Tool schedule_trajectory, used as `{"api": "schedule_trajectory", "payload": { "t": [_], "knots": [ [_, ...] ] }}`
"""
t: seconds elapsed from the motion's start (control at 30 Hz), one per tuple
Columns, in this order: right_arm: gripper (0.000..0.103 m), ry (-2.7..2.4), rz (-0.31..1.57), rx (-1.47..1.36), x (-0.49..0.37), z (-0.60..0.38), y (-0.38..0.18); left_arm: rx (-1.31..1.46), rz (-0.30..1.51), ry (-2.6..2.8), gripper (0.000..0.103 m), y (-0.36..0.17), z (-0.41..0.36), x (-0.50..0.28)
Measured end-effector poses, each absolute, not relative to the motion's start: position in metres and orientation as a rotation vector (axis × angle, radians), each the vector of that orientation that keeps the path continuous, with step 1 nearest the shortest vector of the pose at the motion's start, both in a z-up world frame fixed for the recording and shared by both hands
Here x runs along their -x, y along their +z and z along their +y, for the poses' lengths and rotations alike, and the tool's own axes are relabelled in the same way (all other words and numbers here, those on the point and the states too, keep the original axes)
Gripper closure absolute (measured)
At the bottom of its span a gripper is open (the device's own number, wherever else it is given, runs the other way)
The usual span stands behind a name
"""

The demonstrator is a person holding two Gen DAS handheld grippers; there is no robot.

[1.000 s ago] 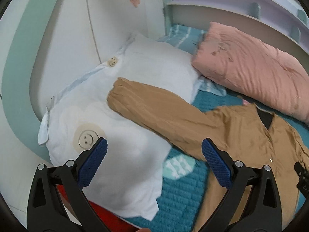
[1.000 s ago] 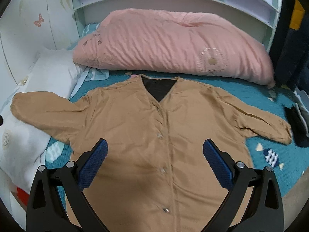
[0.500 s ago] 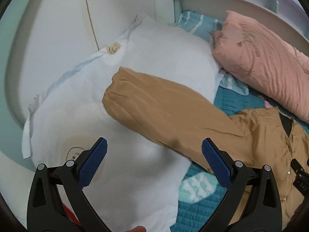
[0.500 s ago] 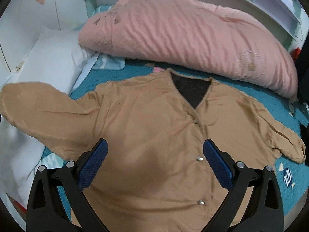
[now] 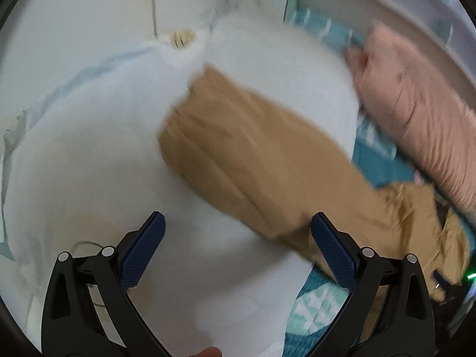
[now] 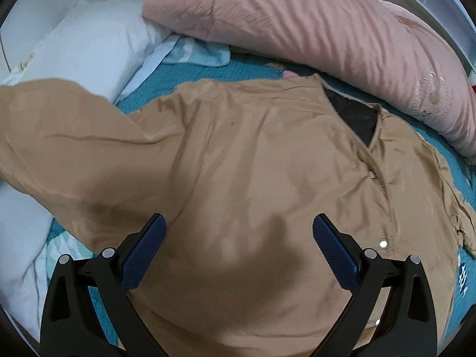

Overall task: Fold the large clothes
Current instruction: 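Move the left tool to the cardigan sleeve cuff near the pillow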

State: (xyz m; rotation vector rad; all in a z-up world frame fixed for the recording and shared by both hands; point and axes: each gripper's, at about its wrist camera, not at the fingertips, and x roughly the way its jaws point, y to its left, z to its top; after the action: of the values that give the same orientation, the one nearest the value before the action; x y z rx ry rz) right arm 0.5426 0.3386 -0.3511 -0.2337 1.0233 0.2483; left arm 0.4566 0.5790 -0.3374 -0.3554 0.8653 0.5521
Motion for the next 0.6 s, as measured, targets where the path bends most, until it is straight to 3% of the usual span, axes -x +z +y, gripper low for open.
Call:
{"api": "schedule_trajectory", "payload": {
  "t": [0.23, 0.6],
  "knots": [
    [0.008, 0.226, 1.041, 0.237, -0.541, 0.34, -0.384, 0.445, 0.864, 0.557, 0.005, -0.342, 0.611, -0.457],
    [0.007, 0.226, 1.002, 0.225, -0.538, 0.336, -0.387, 0.663, 0.753, 0.549, 0.006, -0.336, 0.634, -0.468]
  ]
}}
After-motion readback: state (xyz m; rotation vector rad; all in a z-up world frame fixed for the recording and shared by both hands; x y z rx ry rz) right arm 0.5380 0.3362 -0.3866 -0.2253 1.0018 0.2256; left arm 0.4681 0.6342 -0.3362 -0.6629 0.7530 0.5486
